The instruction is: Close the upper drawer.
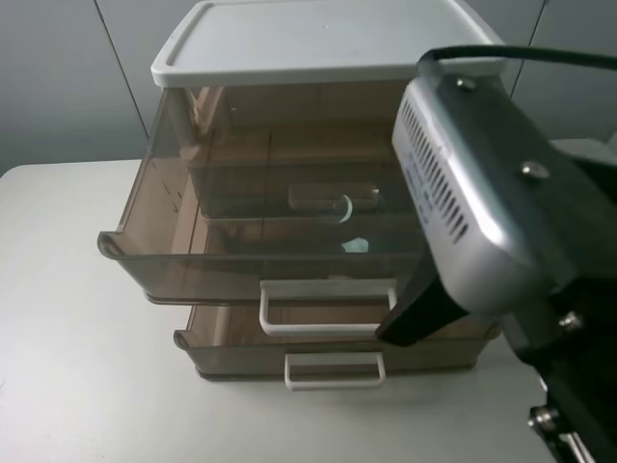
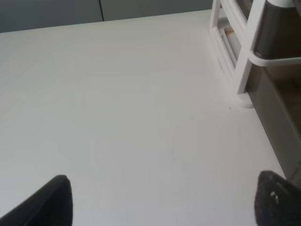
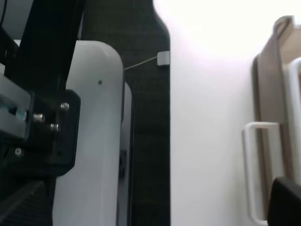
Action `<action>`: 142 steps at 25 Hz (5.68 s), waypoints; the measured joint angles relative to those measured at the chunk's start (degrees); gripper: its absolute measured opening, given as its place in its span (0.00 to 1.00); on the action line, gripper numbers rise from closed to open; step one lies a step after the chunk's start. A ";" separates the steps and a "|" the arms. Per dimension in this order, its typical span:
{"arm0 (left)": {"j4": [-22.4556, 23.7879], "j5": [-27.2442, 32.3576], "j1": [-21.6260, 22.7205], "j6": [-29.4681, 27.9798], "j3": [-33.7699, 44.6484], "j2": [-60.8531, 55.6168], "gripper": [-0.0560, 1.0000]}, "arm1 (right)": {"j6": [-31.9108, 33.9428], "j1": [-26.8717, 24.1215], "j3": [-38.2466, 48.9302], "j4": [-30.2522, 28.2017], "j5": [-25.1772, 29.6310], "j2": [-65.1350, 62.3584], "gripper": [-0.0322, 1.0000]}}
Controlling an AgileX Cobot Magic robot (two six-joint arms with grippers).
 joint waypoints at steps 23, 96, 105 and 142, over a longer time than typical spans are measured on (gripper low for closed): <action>0.00 0.00 0.00 0.00 0.00 0.00 0.75 | -7.39 9.01 6.33 -2.86 -11.54 6.93 0.71; 0.00 0.00 0.00 0.00 0.00 0.00 0.75 | 30.19 9.58 7.99 -44.62 -25.38 7.44 0.71; 0.00 0.00 0.00 0.00 0.00 0.00 0.75 | 41.27 9.58 7.99 -47.84 -27.85 7.44 0.71; 0.00 0.00 0.00 0.11 0.00 0.00 0.75 | 46.03 -2.38 7.89 -53.50 -43.44 10.52 0.71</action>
